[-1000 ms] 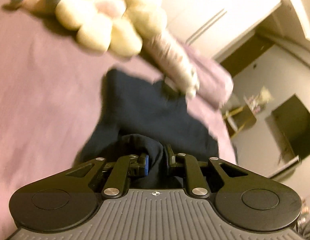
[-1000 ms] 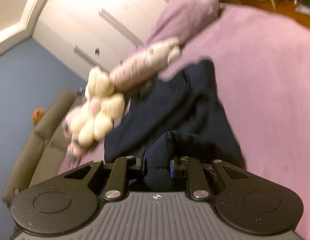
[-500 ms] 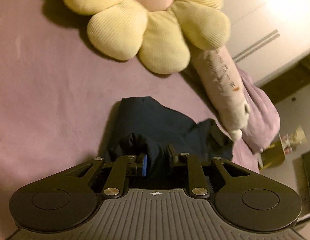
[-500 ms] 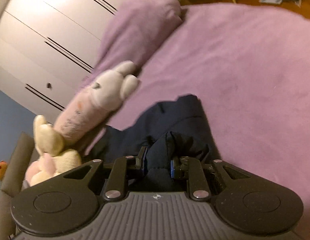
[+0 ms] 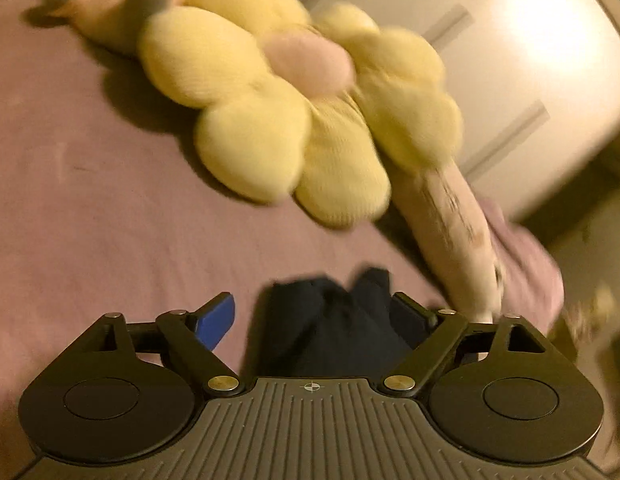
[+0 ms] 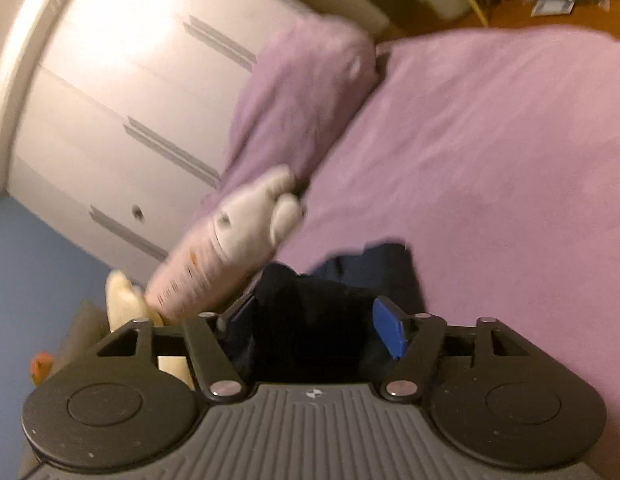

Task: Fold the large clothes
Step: 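Lift the hem and fold it toward the collar with both grippers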

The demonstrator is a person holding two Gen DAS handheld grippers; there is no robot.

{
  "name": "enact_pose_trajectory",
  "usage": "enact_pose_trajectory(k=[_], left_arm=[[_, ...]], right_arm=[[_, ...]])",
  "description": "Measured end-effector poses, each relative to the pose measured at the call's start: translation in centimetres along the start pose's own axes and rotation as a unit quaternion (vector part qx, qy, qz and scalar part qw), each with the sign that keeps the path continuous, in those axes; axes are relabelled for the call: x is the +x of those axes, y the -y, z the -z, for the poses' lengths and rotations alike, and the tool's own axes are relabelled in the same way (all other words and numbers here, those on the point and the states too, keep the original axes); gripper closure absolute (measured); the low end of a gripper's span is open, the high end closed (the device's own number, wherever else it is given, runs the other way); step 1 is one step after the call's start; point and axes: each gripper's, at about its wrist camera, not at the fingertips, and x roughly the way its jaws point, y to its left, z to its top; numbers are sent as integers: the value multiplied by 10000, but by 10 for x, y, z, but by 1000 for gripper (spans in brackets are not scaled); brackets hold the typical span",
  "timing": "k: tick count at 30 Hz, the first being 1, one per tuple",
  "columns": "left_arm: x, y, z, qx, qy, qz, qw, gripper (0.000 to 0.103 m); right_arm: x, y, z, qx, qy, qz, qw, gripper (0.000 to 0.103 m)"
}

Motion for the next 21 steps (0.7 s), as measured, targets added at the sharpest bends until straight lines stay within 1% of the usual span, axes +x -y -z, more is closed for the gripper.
enact_pose_trajectory(k=[1,2,4,6,7,8,9,10,11,12,13,14,15,16,18,20,21], left_arm=[[4,4,4,196,-60,36,9998,7],[9,7,7,361,-138,49,9992,7],[22,14,15,519,-406,32,9978,7],[33,18,25,628,-699,77,9955,7],[37,22,28,740,-759,74,9943,7],[37,25,32,910,-758,97,9929,10],[37,29,36,1136,-712,62,9910,20],[39,35,39,1339,-680,-90,9886,30],[39,41,41,1515,-657,-313,9858,48],[38,44,42,1649,-639,-470,9831,67],[37,45,42,1694,-642,-454,9824,78],[34,46,42,1659,-660,-352,9833,86],[30,48,43,1664,-588,-322,9838,88],[23,53,43,1781,-475,-319,9823,89],[9,63,39,1988,-230,-195,9796,90],[-6,74,26,1919,-43,22,9814,90],[-12,82,18,1912,108,58,9815,90]], right_arm=[[-5,3,-2,-3,124,34,9999,32],[-5,3,-2,-145,130,166,9997,32],[11,-3,2,-681,-224,675,9951,32],[28,-13,11,-1241,-522,933,9865,32],[34,-17,14,-1450,-552,1015,9827,32],[39,-21,16,-1631,-572,1058,9792,34],[45,-25,19,-1794,-591,1088,9760,39],[48,-28,21,-1893,-612,1110,9737,52],[53,-32,24,-2001,-664,1150,9707,63],[56,-35,27,-2134,-686,1199,9671,68],[58,-40,30,-2304,-650,1228,9631,80],[55,-46,34,-2512,-598,1255,9579,89],[51,-53,38,-2716,-508,1337,9517,90],[47,-59,41,-2850,-418,1375,9477,92],[33,-75,44,-3085,-180,1381,9410,93],[16,-95,41,-3248,114,1177,9384,94],[11,-106,38,-3294,228,1058,9380,94]])
